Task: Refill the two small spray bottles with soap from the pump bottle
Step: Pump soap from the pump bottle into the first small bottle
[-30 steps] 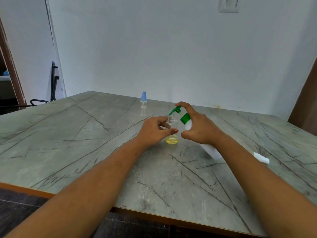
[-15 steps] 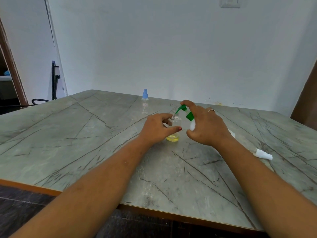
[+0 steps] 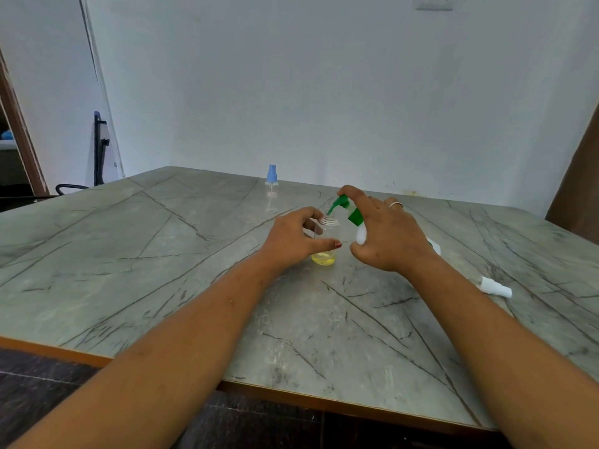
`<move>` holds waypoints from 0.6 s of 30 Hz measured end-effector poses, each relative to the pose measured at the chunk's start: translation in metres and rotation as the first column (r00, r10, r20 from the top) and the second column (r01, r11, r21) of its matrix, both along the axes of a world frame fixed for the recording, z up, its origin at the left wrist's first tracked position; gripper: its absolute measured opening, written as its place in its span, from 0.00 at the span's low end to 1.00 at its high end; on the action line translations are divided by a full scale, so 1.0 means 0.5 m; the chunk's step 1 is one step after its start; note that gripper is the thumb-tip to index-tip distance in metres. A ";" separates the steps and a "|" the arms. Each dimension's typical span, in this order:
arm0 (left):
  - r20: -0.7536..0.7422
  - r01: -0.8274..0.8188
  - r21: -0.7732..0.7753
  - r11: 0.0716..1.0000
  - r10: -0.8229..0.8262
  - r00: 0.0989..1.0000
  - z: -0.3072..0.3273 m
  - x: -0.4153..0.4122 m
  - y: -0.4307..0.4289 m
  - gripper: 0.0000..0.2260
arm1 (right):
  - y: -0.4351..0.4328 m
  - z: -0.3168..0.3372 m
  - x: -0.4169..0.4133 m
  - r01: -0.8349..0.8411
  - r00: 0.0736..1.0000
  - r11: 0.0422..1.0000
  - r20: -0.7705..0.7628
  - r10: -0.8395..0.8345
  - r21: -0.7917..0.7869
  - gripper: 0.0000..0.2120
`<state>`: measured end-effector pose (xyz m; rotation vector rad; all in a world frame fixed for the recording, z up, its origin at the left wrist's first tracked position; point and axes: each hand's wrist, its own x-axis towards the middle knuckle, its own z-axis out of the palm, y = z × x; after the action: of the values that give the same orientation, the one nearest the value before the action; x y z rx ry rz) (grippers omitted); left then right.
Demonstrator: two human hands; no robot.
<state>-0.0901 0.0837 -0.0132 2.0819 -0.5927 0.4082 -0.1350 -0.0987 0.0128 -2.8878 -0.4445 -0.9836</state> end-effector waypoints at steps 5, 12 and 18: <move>-0.014 -0.010 0.020 1.000 0.010 1.000 0.000 0.001 -0.002 0.22 | 0.005 0.000 0.002 -0.026 0.999 0.997 -0.023 0.028 0.068 0.37; -0.011 -0.018 0.018 1.000 0.018 1.000 0.000 0.003 -0.002 0.22 | 0.003 0.000 0.001 -0.011 0.999 0.998 -0.039 0.013 0.055 0.40; -0.017 -0.018 0.012 1.000 0.018 1.000 0.000 -0.001 -0.006 0.22 | 0.008 0.001 -0.001 0.032 0.999 0.999 0.012 -0.032 0.015 0.37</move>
<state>-0.0907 0.0808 -0.0130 2.1018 -0.5682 0.3975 -0.1356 -0.0948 0.0132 -2.8862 -0.3909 -1.0047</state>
